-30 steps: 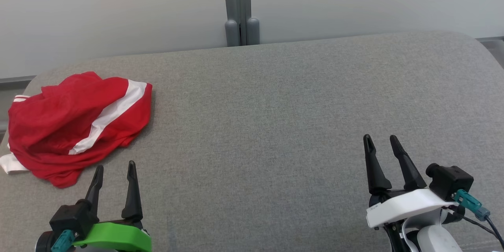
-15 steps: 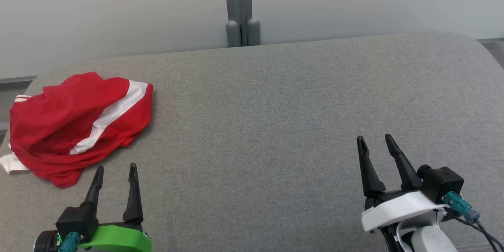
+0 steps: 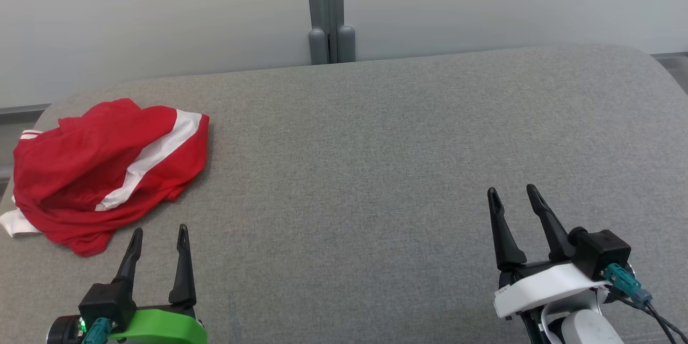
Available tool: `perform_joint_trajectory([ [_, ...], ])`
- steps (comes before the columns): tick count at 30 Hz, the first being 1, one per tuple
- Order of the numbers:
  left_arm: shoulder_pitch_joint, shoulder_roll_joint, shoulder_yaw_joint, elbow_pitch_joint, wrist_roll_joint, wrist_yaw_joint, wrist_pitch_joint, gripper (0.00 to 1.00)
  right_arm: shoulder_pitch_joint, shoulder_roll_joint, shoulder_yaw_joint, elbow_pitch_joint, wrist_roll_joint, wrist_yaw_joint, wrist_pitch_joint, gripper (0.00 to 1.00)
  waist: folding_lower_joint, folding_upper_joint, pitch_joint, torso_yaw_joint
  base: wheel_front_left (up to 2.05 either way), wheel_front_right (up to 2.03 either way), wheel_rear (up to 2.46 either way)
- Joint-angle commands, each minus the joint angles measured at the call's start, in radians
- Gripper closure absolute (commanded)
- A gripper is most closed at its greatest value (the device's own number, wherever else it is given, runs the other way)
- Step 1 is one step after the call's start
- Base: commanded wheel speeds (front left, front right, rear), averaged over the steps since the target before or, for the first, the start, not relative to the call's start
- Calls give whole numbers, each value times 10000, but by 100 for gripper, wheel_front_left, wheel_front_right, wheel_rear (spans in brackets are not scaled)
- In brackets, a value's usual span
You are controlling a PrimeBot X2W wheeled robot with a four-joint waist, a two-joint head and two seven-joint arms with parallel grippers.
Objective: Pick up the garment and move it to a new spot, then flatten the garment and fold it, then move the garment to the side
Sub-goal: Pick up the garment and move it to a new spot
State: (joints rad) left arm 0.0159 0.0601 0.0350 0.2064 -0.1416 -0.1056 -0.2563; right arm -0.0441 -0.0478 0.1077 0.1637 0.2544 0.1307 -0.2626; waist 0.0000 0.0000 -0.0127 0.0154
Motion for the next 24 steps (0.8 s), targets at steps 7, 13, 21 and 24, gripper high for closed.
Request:
perform_joint_trajectory([
  [7, 178, 78, -23, -211, -258, 72, 205, 0, 76, -43, -57, 157, 277, 0, -35, 0, 0, 0, -19, 31, 0, 0, 0],
  [13, 212, 120, -41, -320, -339, 108, 349, 0, -11, -44, -22, 253, 325, 0, -34, 0, 0, 0, -36, 13, 0, 0, 0],
  [21, 252, 171, -74, -378, -435, 174, 399, 0, -34, -44, -15, 310, 352, 0, -35, 0, 0, 0, -19, 11, 0, 0, 0],
  [24, 263, 203, -87, -387, -459, 187, 407, 0, -41, -44, -13, 322, 376, 0, -35, 0, 0, 0, -13, 20, 0, 0, 0],
])
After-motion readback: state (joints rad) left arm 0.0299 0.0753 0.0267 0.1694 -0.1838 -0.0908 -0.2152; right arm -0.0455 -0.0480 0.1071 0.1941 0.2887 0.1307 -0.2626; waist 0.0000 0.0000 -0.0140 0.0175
